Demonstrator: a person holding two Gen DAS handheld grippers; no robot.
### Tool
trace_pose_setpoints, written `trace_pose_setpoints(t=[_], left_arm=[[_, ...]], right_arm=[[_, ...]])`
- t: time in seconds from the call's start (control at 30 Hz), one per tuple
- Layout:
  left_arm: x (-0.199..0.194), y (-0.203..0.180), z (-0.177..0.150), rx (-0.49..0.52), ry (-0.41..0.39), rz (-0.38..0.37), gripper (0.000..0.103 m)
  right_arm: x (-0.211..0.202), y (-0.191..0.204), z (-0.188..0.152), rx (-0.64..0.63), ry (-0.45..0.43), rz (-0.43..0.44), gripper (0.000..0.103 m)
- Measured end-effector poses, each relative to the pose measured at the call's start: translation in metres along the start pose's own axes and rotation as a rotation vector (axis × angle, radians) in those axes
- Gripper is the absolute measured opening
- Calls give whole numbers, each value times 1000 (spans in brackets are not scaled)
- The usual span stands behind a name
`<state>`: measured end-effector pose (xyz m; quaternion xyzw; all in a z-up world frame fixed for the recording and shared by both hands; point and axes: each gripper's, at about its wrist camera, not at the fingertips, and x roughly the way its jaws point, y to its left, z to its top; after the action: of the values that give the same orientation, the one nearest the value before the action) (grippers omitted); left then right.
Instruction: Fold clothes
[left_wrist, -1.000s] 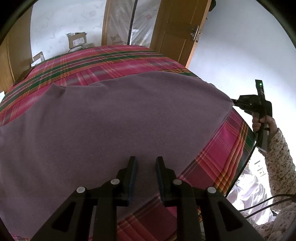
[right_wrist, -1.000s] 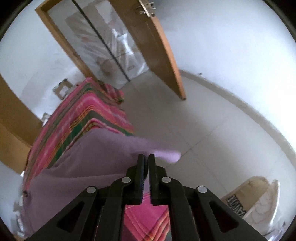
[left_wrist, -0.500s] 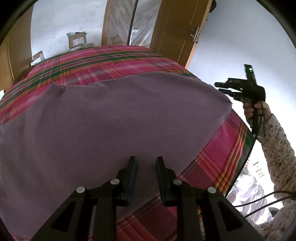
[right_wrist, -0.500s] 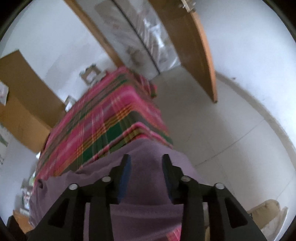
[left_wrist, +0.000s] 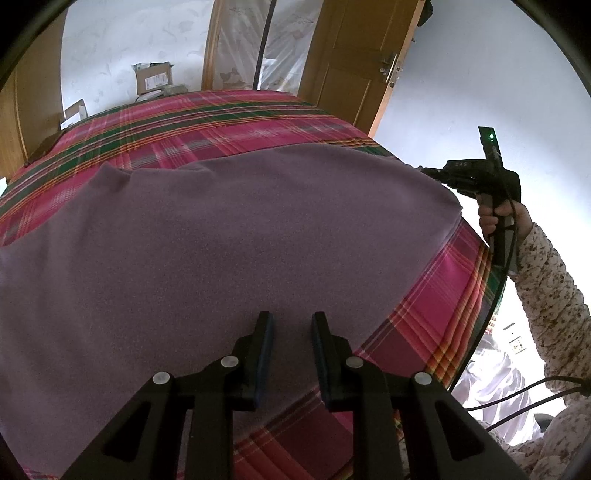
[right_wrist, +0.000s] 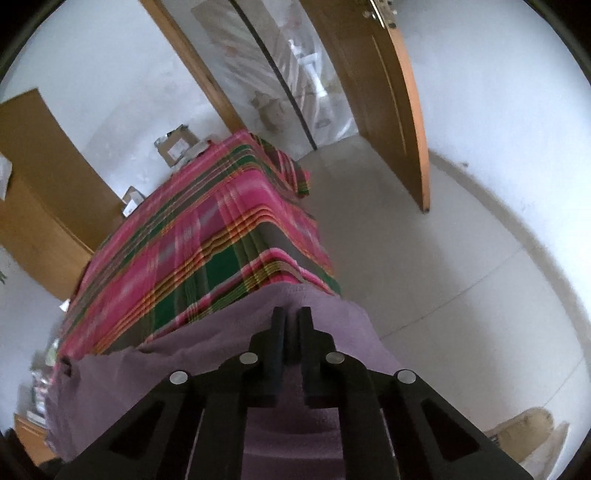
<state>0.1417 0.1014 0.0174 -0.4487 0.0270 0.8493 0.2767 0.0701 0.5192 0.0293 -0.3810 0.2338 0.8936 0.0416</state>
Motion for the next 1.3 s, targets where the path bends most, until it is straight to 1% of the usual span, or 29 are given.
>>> trace_pose_setpoints(t=[0.07, 0.17, 0.23, 0.27, 0.3, 0.43, 0.53, 0.6, 0.67, 0.73, 0.8, 0.9, 1.03, 1.1, 1.23, 1.3], left_arm=[[0, 0, 0, -1, 0, 0, 22], [0, 0, 0, -1, 1, 1, 22], [0, 0, 0, -1, 0, 1, 22], [0, 0, 0, 0, 0, 2, 22], [0, 0, 0, 1, 0, 4, 22], [-1, 0, -1, 2, -2, 5, 22], [-1, 0, -1, 0, -2, 0, 22], [-1, 1, -1, 0, -3, -2, 22], [-1, 2, -1, 0, -4, -5, 22], [-2, 3, -1, -4, -4, -10, 22], [-3, 3, -2, -4, -3, -14, 22], [-6, 5, -2, -5, -4, -21, 22], [-13, 10, -5, 2, -21, 1, 22], [-21, 19, -6, -14, -42, 26, 22], [-40, 48, -10, -83, -85, 95, 22], [-51, 68, -11, -135, -105, 131, 22]], right_arm=[[-5, 1, 2, 6, -46, -20, 6], [-15, 1, 7, 34, -109, -14, 6], [-15, 5, 11, 18, -114, -30, 6], [-12, 6, 14, 14, -106, -45, 6], [-5, 8, 16, 7, -72, -68, 6], [13, 5, 15, 23, -12, -117, 7], [17, 3, 14, 41, -5, -130, 9], [17, 3, 15, 35, -8, -167, 9], [17, 3, 15, 35, -1, -208, 14], [12, 2, 12, 47, -5, -195, 28], [3, 6, 7, 48, -33, -187, 29], [-12, 25, -3, -31, -82, -161, 30], [-24, 62, -29, -198, -115, -97, 30], [-20, 80, -42, -283, -74, -97, 30], [-18, 100, -52, -329, -56, -129, 30], [-20, 113, -56, -341, -55, -94, 30]])
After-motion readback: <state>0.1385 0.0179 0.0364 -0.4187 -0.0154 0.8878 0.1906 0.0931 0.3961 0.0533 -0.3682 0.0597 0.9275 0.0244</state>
